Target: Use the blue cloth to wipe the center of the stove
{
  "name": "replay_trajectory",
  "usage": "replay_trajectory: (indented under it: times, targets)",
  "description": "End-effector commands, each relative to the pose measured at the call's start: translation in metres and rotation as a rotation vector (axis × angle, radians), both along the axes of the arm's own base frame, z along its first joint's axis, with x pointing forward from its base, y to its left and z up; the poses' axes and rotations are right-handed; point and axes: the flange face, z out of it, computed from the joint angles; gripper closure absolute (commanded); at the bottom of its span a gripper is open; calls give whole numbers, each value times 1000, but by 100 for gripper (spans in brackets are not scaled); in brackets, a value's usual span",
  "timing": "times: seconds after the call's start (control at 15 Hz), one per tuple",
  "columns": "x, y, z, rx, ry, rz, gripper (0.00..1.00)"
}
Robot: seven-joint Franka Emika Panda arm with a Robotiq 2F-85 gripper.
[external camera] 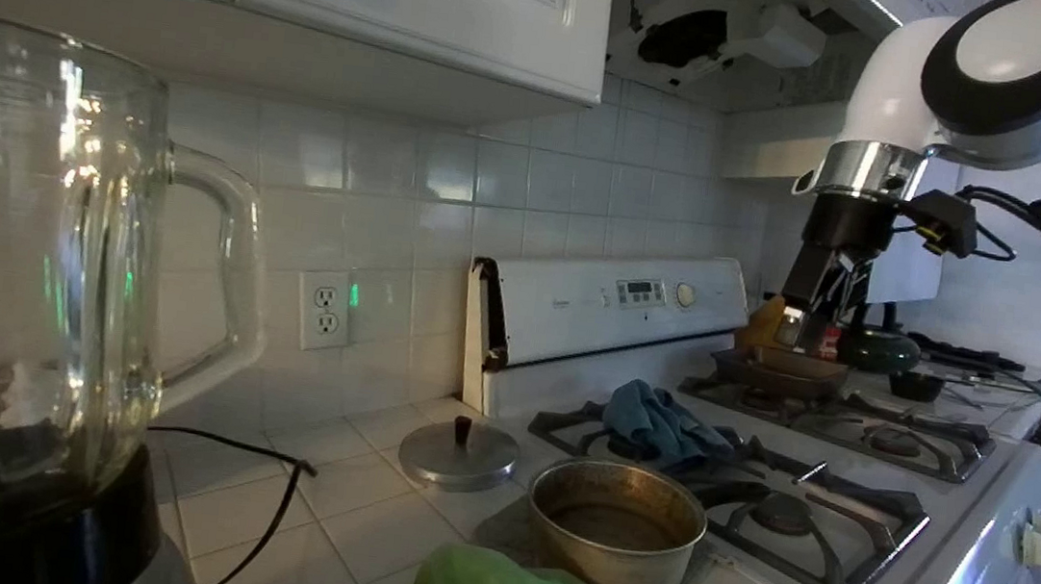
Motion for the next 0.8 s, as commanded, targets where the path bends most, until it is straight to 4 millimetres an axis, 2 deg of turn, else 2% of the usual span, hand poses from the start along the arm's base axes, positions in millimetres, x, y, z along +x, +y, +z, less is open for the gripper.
replay_trajectory:
  times: [0.0,0.27,0.53,0.67,0.73]
  targets:
    - [34,22,-20,32,-46,36,0]
    - [68,38,-37,28,-127,38,0]
    - [92,50,-54,8,-177,41,0]
    - [80,61,-50,18,-96,73,0]
    - [80,52,-56,18,-131,49,0]
